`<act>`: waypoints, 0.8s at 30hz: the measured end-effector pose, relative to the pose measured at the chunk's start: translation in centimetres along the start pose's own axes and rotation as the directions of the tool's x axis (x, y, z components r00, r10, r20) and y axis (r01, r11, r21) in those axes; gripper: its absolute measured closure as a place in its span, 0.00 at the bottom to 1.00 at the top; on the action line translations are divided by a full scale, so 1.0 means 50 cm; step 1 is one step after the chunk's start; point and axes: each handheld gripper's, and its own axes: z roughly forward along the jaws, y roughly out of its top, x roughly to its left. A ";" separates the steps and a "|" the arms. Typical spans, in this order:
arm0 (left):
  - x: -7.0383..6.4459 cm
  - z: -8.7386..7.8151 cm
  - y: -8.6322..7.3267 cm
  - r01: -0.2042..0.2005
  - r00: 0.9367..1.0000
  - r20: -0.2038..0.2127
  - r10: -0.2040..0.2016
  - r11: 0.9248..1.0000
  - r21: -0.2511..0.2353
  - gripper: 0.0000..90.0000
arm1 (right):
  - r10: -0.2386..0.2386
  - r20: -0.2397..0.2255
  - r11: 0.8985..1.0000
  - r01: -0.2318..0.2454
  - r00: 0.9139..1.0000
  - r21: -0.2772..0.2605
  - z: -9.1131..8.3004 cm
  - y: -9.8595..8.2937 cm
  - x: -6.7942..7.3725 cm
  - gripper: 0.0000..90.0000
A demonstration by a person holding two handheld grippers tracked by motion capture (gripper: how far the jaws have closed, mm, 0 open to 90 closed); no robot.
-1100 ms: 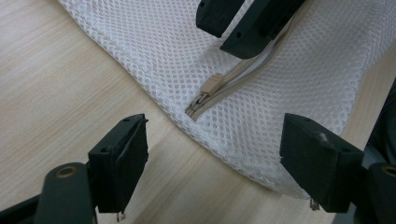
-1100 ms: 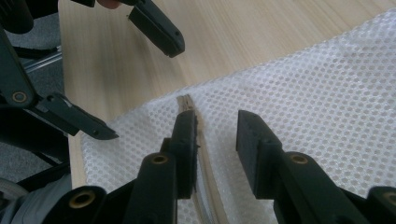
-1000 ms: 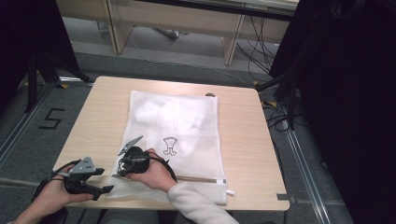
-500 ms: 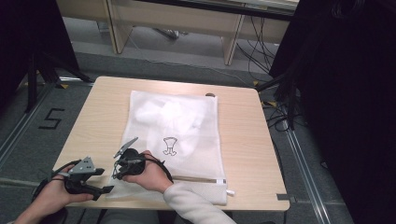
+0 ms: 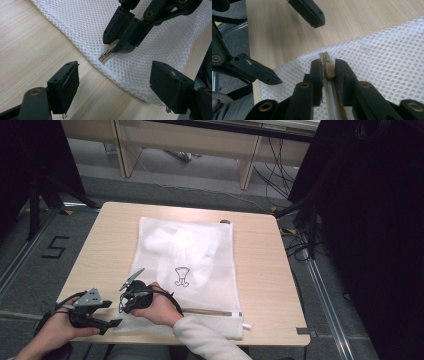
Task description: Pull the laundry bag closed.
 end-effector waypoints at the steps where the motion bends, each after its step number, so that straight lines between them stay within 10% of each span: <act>1: -0.002 0.001 0.000 0.009 1.000 0.005 -0.009 1.000 -0.006 0.25 | 0.013 0.000 1.000 -0.013 1.000 0.010 0.001 0.000 0.004 0.87; 24: -0.001 0.001 0.000 0.014 1.000 0.002 -0.014 1.000 -0.002 0.26 | -0.017 0.020 1.000 0.017 1.000 0.019 -0.008 0.009 0.008 0.91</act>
